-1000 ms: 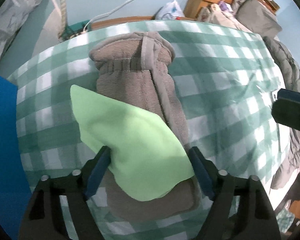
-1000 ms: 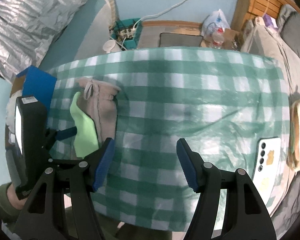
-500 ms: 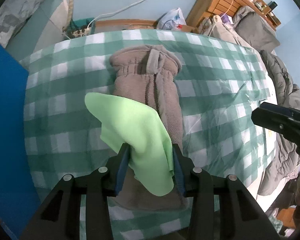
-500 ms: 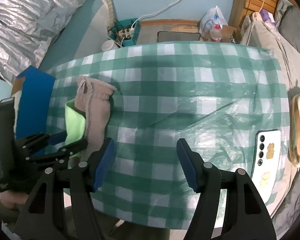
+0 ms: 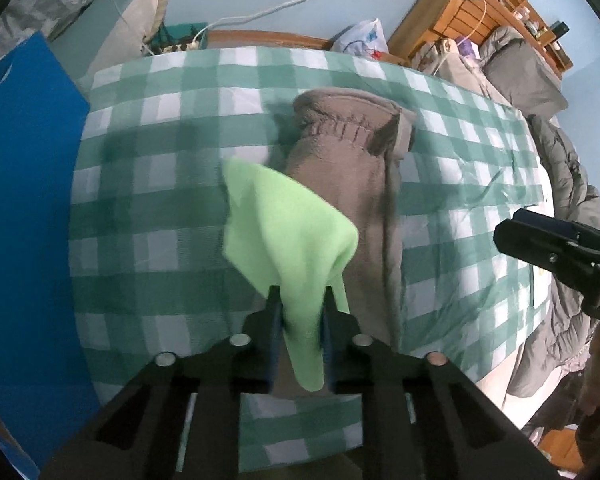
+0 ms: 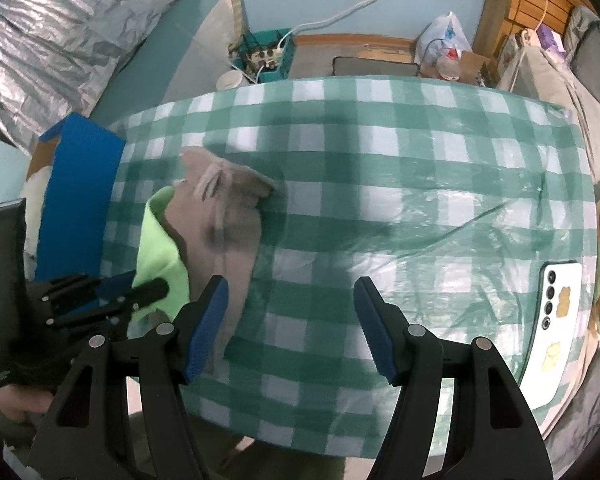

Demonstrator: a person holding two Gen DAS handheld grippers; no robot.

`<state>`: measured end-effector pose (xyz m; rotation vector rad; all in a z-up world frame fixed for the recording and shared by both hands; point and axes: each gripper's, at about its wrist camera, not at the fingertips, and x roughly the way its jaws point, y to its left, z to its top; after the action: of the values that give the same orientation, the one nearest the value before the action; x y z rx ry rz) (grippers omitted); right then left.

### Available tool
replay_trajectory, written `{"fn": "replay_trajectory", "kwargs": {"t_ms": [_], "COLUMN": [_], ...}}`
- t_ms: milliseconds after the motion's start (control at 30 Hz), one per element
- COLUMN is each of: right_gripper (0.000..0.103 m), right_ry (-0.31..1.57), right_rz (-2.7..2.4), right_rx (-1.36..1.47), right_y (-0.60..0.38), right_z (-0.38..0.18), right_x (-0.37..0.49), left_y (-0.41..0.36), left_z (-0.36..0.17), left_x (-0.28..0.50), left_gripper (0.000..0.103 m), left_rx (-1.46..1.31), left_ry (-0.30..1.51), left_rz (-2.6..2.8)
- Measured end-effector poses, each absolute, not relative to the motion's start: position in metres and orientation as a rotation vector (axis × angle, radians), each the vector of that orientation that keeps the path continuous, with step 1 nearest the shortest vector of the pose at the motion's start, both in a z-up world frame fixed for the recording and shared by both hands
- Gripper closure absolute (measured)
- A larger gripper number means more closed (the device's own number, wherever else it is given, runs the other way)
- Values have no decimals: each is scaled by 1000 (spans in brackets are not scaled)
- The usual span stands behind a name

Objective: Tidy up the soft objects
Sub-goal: 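Grasp the light green cloth with the left tool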

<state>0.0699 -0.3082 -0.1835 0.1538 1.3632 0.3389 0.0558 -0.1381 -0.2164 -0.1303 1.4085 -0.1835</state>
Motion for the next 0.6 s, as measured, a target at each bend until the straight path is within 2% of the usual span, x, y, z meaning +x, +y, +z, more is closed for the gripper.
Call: {"fn": "replay_trajectory", "kwargs": {"t_ms": [133,600], "right_gripper": [31,30], "right_ry": [1378,1455], "right_rz": [353,377], "right_rx": [151,180], "right_y": [-293,-239], "right_z": [-187,-221], "right_x": [71,82], "left_y": [-130,-82], "left_z": [-213,-213], "left_x": [54,48], "left_gripper": [93,93], "left_rx": [-105,-98], "left_ry": [1388,1383], "left_rz": [-171,-96]}}
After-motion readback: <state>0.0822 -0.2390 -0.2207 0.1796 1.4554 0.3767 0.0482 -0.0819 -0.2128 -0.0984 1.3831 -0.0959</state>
